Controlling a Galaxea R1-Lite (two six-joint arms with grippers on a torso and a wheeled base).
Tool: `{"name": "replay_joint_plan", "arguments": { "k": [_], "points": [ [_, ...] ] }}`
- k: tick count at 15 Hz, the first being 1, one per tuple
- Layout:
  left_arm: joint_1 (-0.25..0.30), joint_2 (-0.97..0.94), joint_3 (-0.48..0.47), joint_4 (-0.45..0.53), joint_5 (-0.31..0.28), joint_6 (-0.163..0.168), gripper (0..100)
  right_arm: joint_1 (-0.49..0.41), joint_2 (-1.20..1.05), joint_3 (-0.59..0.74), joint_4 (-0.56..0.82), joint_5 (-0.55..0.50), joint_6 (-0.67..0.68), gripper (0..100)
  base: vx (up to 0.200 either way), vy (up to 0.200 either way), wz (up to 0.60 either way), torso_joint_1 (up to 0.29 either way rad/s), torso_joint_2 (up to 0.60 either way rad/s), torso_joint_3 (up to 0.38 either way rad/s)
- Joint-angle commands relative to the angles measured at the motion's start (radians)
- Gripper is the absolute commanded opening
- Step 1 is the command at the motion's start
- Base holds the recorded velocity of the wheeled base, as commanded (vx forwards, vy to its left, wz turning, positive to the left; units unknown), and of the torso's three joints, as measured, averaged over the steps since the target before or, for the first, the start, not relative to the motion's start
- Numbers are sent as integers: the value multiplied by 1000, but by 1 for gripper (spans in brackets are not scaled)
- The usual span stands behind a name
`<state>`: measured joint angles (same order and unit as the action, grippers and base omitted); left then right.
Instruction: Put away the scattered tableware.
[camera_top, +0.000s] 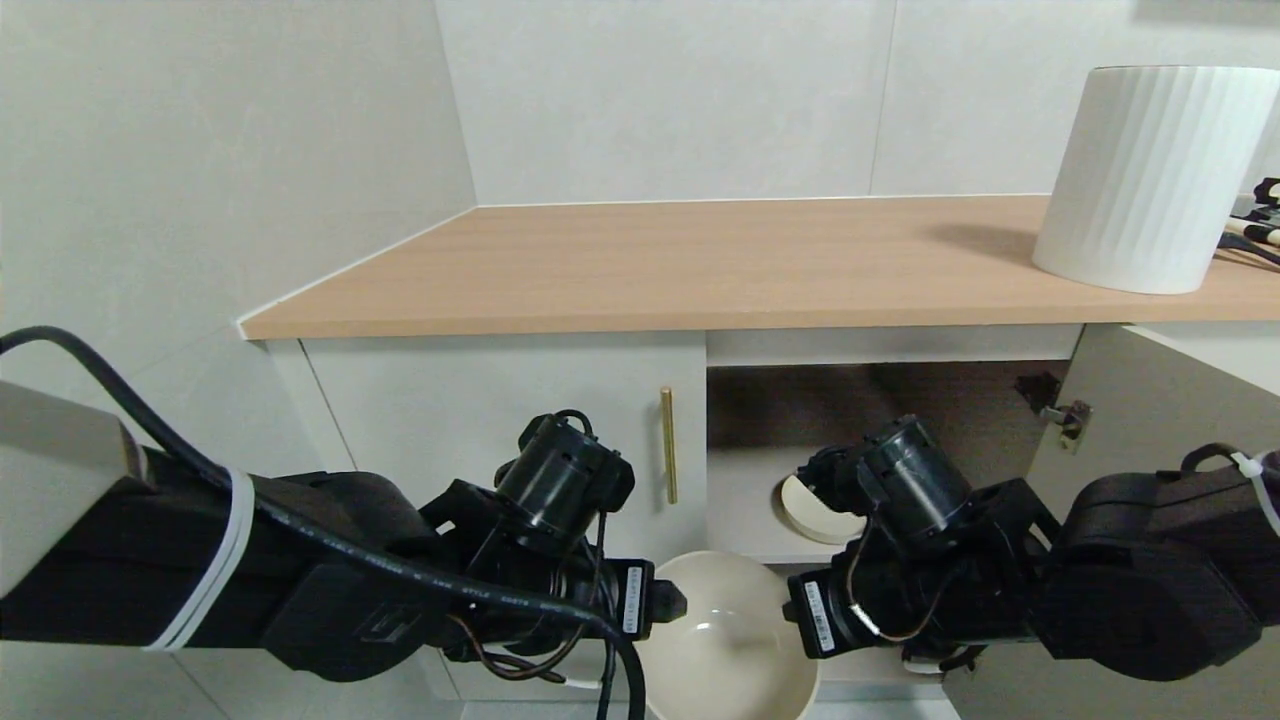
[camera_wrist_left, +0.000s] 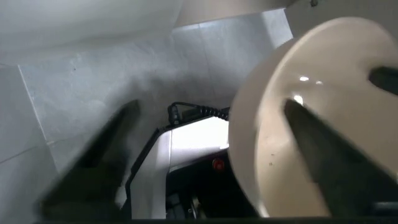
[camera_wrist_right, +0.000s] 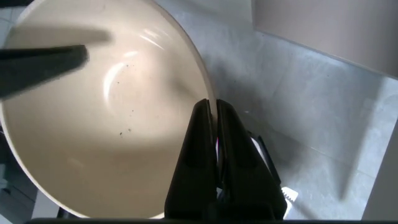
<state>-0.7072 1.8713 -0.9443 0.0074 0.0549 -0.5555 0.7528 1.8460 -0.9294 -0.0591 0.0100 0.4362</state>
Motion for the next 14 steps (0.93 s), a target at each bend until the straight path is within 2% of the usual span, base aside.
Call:
{"name": "replay_joint_plan", "arguments": {
  "k": [1,4,7,11,14],
  "points": [
    [0,-7,-2,-1,-1,-1,100,0,4,-2,-2,1,-1,0,0,0,0,0,0,0],
    [3,-21,-2,-3,-3,-4,100,-7,24,-2,-2,-12,-1,0,0,0,0,0,0,0],
    [5,-29,-2,-1,-3,-4,100,-116,81,-16,-37,-111,-10,0,0,0,0,0,0,0],
    [5,-29,-2,-3,2,-4,100,-279,174,-68,-125,-117,1,0,0,0,0,0,0,0],
    [15,-27,-4,-3,11,-4,100,-339,256,-85,-248,-134,36,0,0,0,0,0,0,0]
  ]
}}
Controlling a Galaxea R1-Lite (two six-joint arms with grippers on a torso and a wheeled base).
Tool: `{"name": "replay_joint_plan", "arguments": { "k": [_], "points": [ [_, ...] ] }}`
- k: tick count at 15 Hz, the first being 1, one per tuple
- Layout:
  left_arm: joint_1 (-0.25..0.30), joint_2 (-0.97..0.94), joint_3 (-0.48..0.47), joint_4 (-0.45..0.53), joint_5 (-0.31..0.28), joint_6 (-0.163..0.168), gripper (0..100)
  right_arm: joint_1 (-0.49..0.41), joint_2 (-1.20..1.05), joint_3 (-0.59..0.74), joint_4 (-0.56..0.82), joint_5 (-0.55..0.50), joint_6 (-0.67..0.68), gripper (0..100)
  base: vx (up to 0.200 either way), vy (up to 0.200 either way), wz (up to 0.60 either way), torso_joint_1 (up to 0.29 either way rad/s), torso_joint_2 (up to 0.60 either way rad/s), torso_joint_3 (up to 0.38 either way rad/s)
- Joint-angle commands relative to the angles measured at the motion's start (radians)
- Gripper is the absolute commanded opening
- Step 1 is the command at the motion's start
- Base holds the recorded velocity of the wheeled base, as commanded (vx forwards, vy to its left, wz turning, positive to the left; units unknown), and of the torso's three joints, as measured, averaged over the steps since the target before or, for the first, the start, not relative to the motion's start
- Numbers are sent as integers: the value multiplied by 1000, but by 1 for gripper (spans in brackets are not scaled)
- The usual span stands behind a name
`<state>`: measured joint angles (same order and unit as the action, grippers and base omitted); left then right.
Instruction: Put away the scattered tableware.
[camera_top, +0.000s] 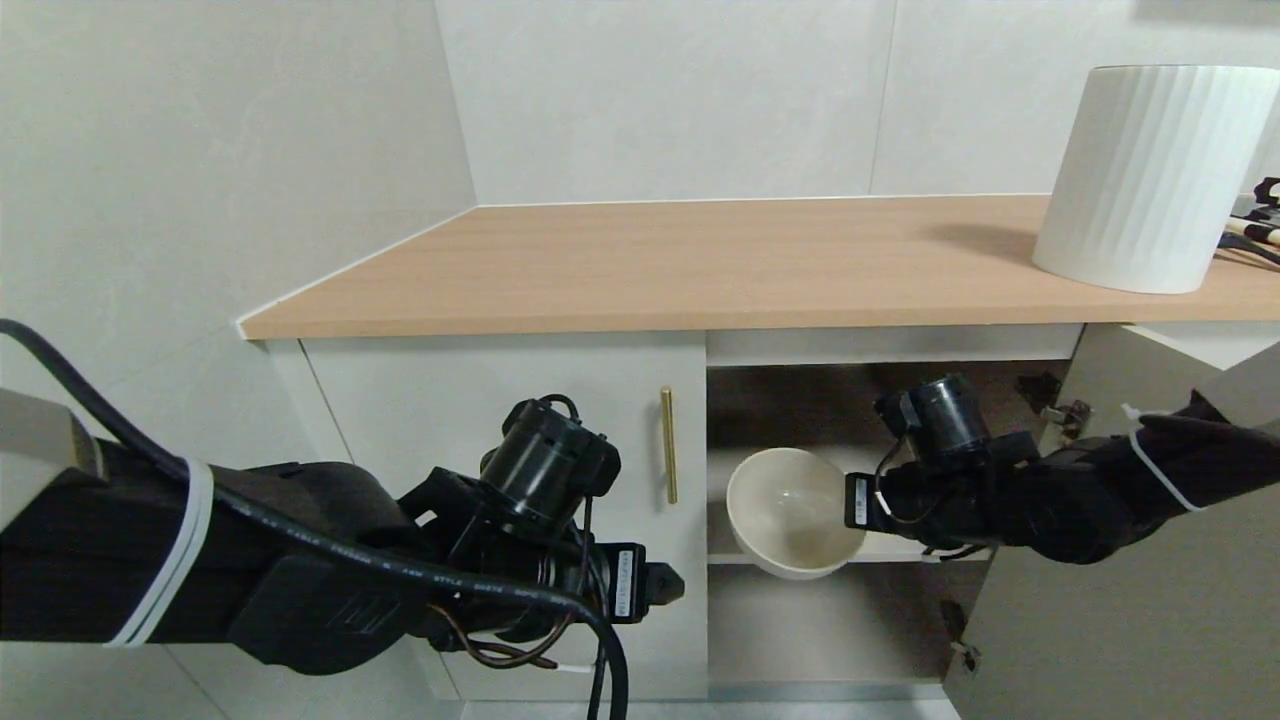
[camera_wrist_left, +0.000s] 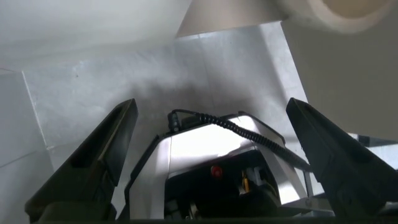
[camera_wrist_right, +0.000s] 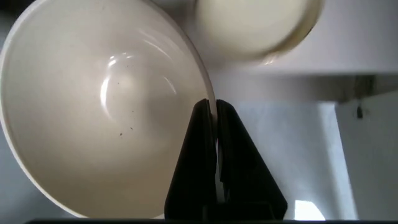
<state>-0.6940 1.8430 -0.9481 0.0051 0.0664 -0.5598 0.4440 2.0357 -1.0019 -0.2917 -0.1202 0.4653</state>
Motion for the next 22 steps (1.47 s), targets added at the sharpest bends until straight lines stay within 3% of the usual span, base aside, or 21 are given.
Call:
{"name": "replay_joint_plan", "arguments": {
  "k": [1,2,9,22],
  "points": [
    [2,1,0,-1,0,0,100,-33,73,-15,-24,-9,12,0,0,0,0,0,0,0],
    [2,4,0,-1,0,0,100,-53,123,-49,-52,-53,45,0,0,0,0,0,0,0],
    [5,5,2,-17,7,-2,100,-136,238,-181,-60,-82,164,0,0,0,0,0,0,0],
    [5,9,2,-19,7,0,100,-177,340,-264,-58,-153,164,0,0,0,0,0,0,0]
  ]
}}
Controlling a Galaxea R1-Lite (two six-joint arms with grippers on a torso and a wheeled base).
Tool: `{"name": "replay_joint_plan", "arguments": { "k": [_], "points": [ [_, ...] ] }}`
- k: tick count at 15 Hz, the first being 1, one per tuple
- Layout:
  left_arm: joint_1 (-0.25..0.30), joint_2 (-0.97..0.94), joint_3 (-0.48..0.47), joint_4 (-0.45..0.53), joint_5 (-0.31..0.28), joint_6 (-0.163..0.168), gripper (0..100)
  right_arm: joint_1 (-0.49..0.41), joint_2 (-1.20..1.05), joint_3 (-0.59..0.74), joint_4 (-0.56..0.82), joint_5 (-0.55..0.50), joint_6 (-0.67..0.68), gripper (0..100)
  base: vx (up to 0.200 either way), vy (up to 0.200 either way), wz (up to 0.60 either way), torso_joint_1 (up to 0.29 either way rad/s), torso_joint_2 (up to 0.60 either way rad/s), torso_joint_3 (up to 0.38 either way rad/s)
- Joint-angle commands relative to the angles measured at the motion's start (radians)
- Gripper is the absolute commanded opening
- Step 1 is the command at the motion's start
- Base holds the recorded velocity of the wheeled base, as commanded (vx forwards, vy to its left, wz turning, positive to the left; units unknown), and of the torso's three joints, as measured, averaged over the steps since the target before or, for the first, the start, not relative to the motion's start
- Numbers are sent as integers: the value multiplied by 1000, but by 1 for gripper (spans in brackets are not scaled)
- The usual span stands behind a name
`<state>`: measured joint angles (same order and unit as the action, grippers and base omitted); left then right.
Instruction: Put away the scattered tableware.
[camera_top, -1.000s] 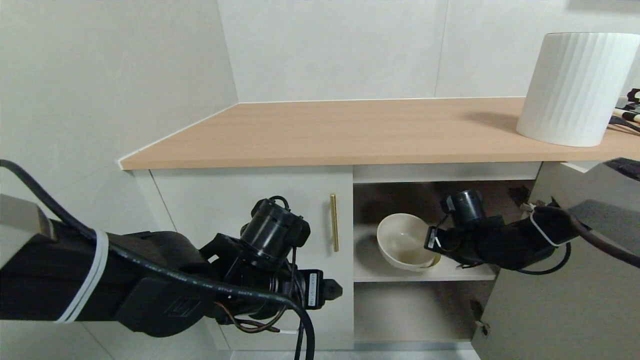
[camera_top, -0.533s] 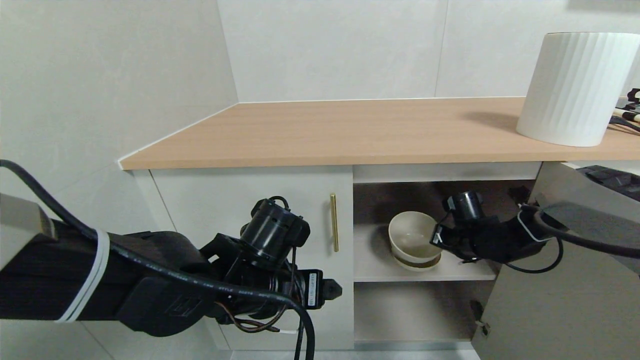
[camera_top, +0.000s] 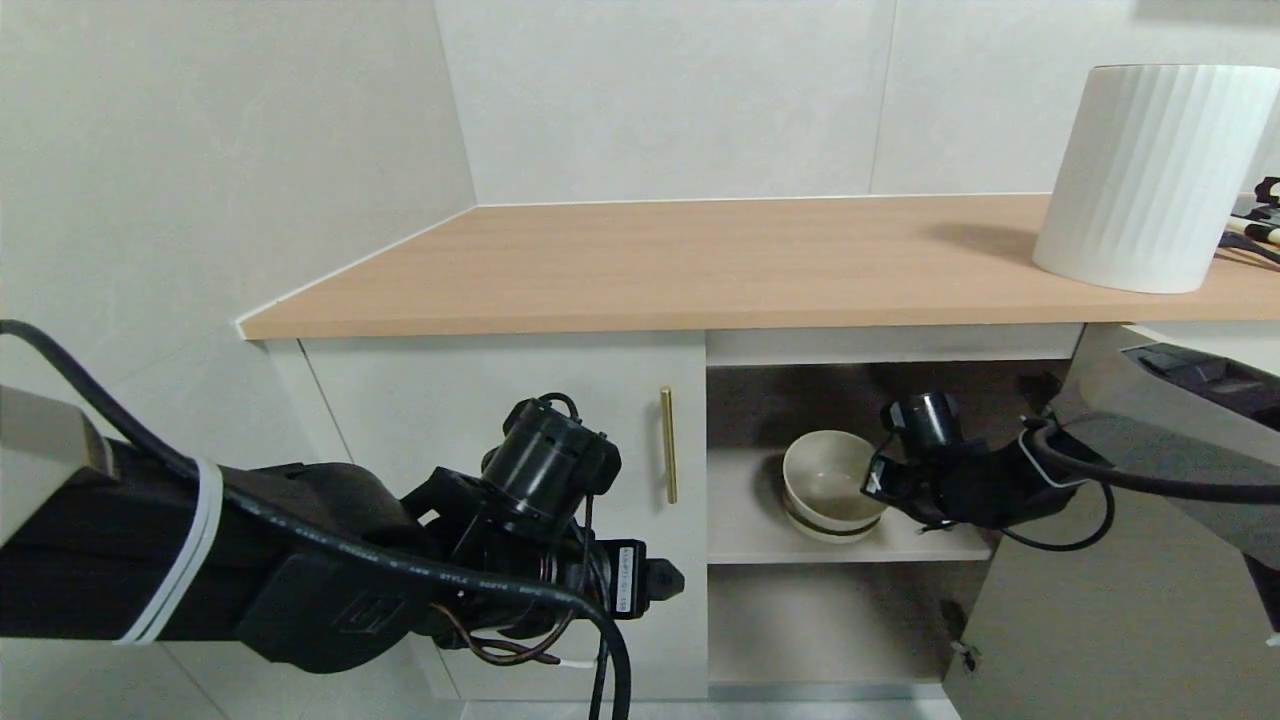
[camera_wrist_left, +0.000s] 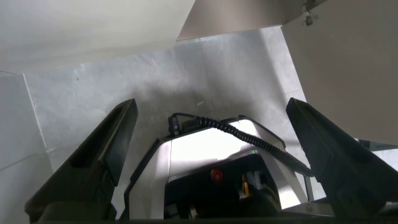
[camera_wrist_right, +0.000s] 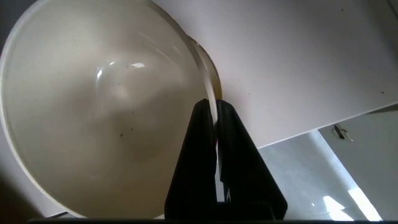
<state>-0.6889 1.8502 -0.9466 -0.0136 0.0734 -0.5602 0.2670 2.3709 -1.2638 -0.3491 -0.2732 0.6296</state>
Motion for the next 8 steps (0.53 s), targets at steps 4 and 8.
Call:
{"name": "replay_joint_plan", "arguments": {
  "k": [4,8],
  "points": [
    [0,1,0,0,0,0,100,1,7,-3,-1,0,1,100,0,0,0,0,0,0],
    [0,1,0,0,0,0,100,1,2,0,-1,2,1,100,0,0,0,0,0,0]
  ]
}}
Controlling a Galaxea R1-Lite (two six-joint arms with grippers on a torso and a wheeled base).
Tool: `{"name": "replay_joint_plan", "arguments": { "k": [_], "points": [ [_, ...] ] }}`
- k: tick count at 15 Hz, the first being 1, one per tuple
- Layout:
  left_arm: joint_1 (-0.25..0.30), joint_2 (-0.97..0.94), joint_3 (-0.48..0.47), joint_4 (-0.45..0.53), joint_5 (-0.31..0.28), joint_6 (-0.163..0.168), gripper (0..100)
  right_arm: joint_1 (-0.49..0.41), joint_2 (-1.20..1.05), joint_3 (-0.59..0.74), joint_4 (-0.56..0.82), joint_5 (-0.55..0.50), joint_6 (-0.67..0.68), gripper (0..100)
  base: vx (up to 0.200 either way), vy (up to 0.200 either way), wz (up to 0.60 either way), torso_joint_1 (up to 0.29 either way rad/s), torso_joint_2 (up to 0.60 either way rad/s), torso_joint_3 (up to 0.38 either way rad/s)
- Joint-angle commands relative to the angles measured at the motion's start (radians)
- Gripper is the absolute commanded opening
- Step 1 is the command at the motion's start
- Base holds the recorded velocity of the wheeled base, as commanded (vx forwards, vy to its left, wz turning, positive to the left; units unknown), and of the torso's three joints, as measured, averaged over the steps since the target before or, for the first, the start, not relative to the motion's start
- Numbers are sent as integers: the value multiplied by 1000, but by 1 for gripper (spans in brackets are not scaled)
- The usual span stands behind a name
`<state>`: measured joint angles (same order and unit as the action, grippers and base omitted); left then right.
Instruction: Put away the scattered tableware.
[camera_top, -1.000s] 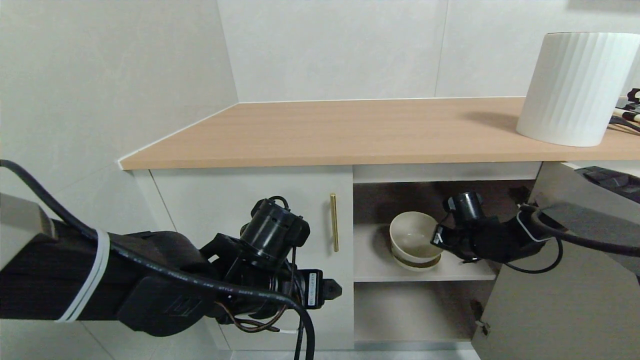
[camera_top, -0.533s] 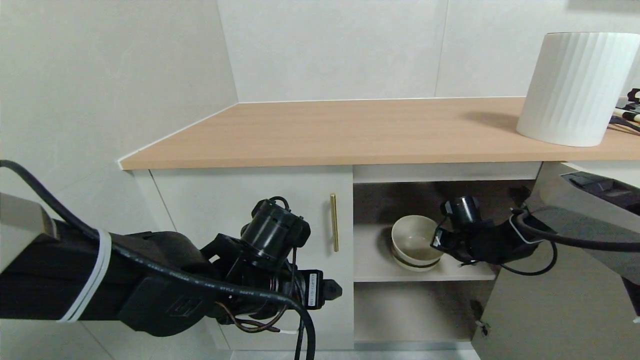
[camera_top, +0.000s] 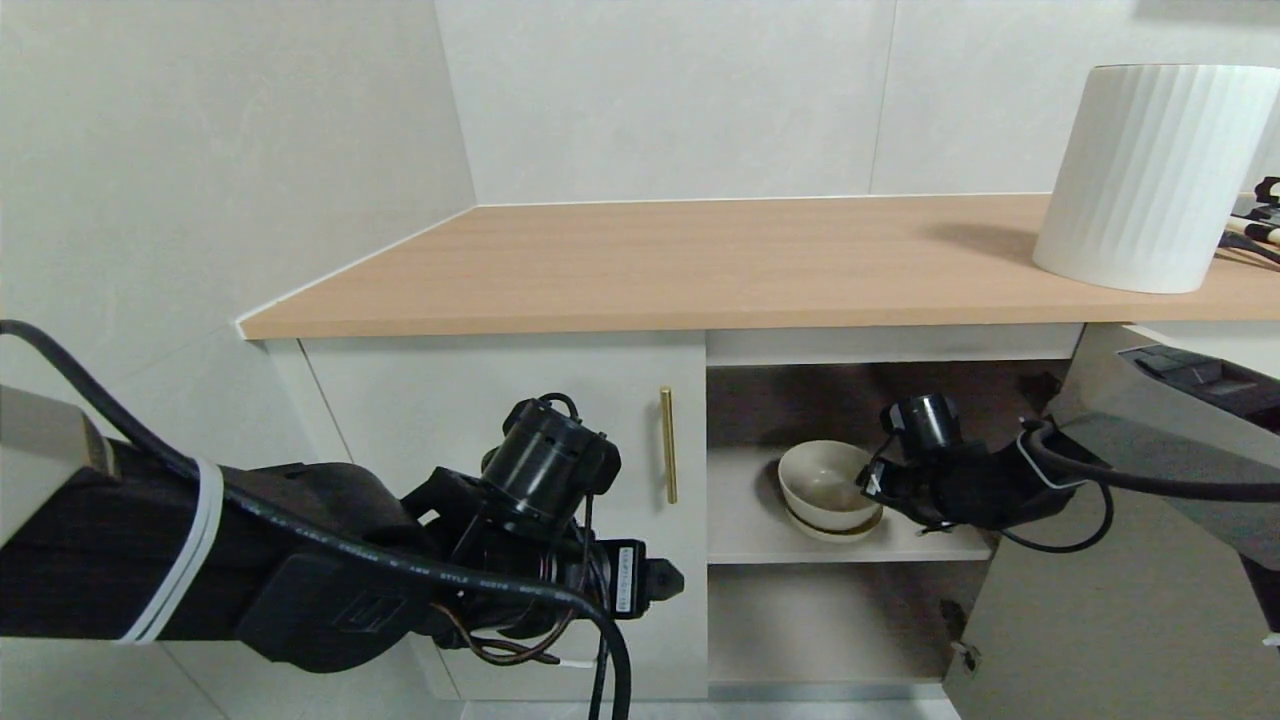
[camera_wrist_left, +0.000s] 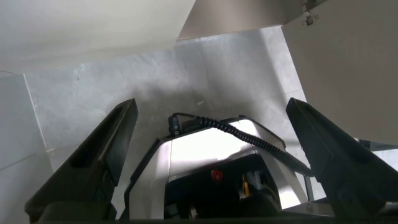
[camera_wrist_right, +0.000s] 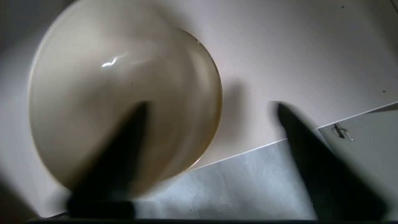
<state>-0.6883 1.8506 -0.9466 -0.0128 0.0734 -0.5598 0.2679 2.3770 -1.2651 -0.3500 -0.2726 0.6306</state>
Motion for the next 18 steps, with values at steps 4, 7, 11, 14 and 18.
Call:
{"name": "replay_joint_plan", "arguments": {
  "k": [4,7,11,14,18],
  "points": [
    [1,-4,0,-1,0,0,100,1,-12,4,2,1,0,100,0,0,0,0,0,0],
    [4,-4,0,-1,0,0,100,1,-15,6,3,1,0,100,0,0,0,0,0,0],
    [7,-10,-1,-1,0,-2,100,2,-32,24,9,6,-2,100,0,0,0,0,0,0],
    [32,-82,5,0,2,-2,100,10,-137,116,19,42,-14,100,0,0,0,0,0,0],
    [153,-330,49,5,0,72,100,48,-539,360,171,269,-169,100,0,0,0,0,0,0]
  ]
}}
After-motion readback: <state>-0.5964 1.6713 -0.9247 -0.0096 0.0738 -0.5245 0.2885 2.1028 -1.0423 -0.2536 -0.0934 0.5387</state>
